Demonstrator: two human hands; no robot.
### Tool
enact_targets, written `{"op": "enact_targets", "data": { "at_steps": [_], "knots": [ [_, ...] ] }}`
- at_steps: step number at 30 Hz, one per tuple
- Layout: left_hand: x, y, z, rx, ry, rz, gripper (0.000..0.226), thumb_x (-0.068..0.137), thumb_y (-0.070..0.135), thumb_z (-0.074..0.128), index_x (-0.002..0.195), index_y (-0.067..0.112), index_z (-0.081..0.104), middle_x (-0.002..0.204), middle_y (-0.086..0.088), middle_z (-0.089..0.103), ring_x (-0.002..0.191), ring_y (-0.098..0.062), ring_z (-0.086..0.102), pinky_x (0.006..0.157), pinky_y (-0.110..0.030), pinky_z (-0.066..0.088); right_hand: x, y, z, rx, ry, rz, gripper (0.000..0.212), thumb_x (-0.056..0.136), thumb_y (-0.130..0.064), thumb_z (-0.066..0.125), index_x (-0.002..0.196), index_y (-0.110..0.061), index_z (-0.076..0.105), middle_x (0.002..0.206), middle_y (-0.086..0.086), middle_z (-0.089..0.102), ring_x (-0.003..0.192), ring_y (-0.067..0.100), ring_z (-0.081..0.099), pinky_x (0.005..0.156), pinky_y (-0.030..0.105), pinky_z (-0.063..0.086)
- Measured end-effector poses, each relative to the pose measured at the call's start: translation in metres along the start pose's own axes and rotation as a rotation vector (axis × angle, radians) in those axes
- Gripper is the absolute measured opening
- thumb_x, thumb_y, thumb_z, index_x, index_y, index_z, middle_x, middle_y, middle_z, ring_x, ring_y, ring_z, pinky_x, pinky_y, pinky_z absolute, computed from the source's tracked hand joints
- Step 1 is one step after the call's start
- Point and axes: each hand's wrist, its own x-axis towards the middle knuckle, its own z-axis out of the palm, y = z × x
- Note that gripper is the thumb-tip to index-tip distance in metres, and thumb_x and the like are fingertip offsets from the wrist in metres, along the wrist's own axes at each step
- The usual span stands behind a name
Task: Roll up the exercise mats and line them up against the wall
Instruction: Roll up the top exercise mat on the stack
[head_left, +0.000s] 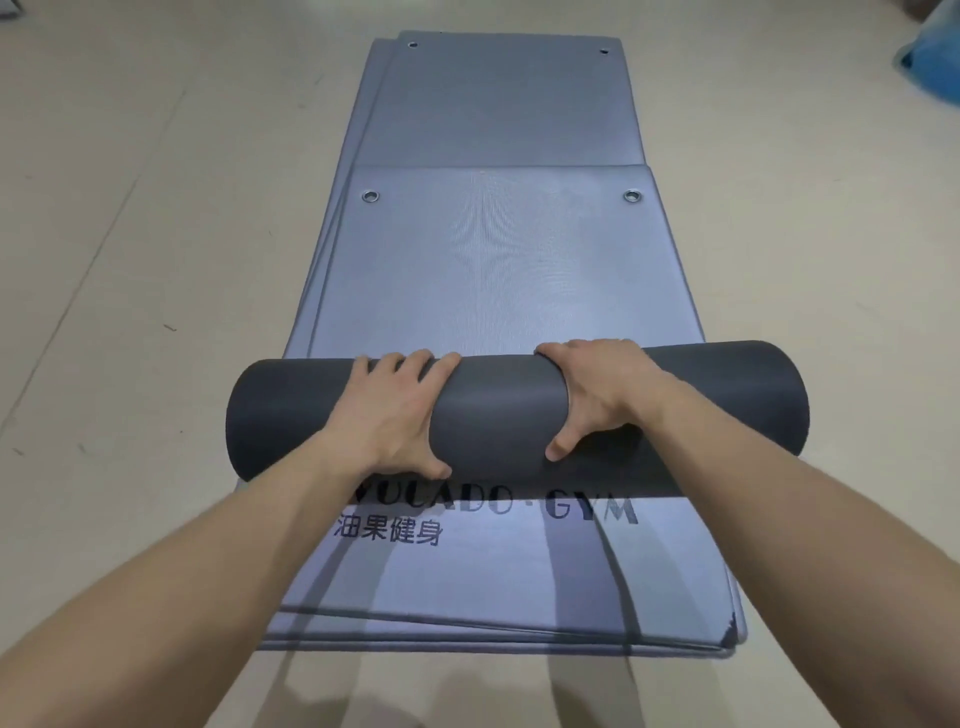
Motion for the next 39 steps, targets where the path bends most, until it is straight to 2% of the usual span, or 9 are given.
{"op": "enact_targets", "data": {
  "at_steps": [7,11,14,16,20,24,29,34,39],
  "knots": [
    [-0.026,0.002,-0.019,-0.129,-0.320,0.093,0.117,0.044,0.083,0.074,0.143,0.043,0.027,0.125,0.011,0.061,0.108,-0.024,0.060,0.089,-0.043,0.052,-0.038,-0.012,0.008,0.218,-0.280,-0.018,0.105,0.046,-0.073,0.090,0.137,-0.036,0.051,0.123,-0.010,0.066,0.112,0.022,0.062,0.096,0.038,0.051],
    [-0.024,-0.001,-0.025,-0.261,-0.504,0.108,0.117,0.045,0.074,0.086,0.145,0.045,0.032,0.126,0.012,0.062,0.113,-0.022,0.060,0.096,-0.042,0.051,-0.096,-0.027,0.047,0.151,-0.025,0.057,0.137,0.051,-0.087,0.072,0.162,-0.035,0.011,0.163,-0.003,0.032,0.148,0.028,0.030,0.122,0.053,0.022],
    [0.003,-0.008,-0.031,-0.395,-0.626,0.069,0.115,0.045,0.062,0.096,0.145,0.047,0.040,0.129,0.014,0.062,0.121,-0.020,0.059,0.105,-0.040,0.048,-0.115,-0.045,0.074,-0.025,0.043,0.088,0.151,0.051,-0.089,0.073,0.161,-0.030,-0.013,0.170,0.009,0.000,0.155,0.038,0.004,0.121,0.066,0.006],
    [0.007,-0.014,-0.028,-0.412,-0.555,0.062,0.120,0.047,0.064,0.095,0.152,0.044,0.037,0.140,0.013,0.057,0.131,-0.021,0.054,0.110,-0.042,0.044,-0.103,-0.042,0.076,-0.043,0.055,0.096,0.149,0.053,-0.084,0.077,0.159,-0.032,-0.013,0.168,0.009,0.003,0.153,0.039,0.009,0.119,0.066,0.011],
    [-0.042,-0.016,-0.003,-0.327,0.052,0.003,0.112,0.064,0.094,0.054,0.156,0.031,0.041,0.151,0.002,0.050,0.137,-0.025,0.047,0.114,-0.044,0.040,-0.061,-0.012,0.040,0.043,-0.020,0.035,0.146,0.041,-0.087,0.076,0.159,-0.039,0.004,0.159,0.000,0.030,0.141,0.034,0.036,0.114,0.059,0.029],
    [-0.054,0.004,0.031,0.055,0.042,0.019,0.146,0.051,0.098,0.056,0.163,0.019,0.006,0.168,-0.019,0.018,0.153,-0.045,0.020,0.120,-0.066,0.021,-0.030,0.003,0.010,0.209,-0.185,0.023,0.139,0.038,-0.080,0.086,0.155,-0.043,0.021,0.142,-0.006,0.047,0.127,0.028,0.053,0.108,0.053,0.041],
    [-0.039,-0.003,0.028,0.103,0.144,0.063,0.133,0.050,0.085,0.068,0.158,0.018,0.027,0.155,-0.017,0.043,0.136,-0.042,0.044,0.106,-0.063,0.036,-0.023,0.010,0.011,0.289,-0.167,0.021,0.123,0.036,-0.077,0.087,0.144,-0.046,0.038,0.122,-0.012,0.052,0.115,0.022,0.058,0.102,0.047,0.048],
    [-0.038,0.008,-0.010,0.088,-0.094,0.194,0.116,0.053,0.082,0.065,0.149,0.029,0.026,0.134,0.001,0.054,0.112,-0.029,0.058,0.095,-0.047,0.046,-0.056,0.014,0.016,0.493,-0.294,0.054,0.108,0.051,-0.059,0.096,0.145,-0.042,0.045,0.138,-0.014,0.058,0.125,0.017,0.057,0.106,0.037,0.046],
    [0.003,0.025,-0.045,-0.210,-0.537,0.192,0.091,0.050,0.073,0.085,0.127,0.039,0.050,0.110,0.010,0.067,0.098,-0.022,0.064,0.087,-0.038,0.054,-0.122,-0.012,0.039,0.184,-0.083,0.159,0.152,0.044,-0.086,0.078,0.162,-0.037,-0.003,0.169,0.000,0.011,0.154,0.029,0.013,0.125,0.055,0.013]
  ]
}}
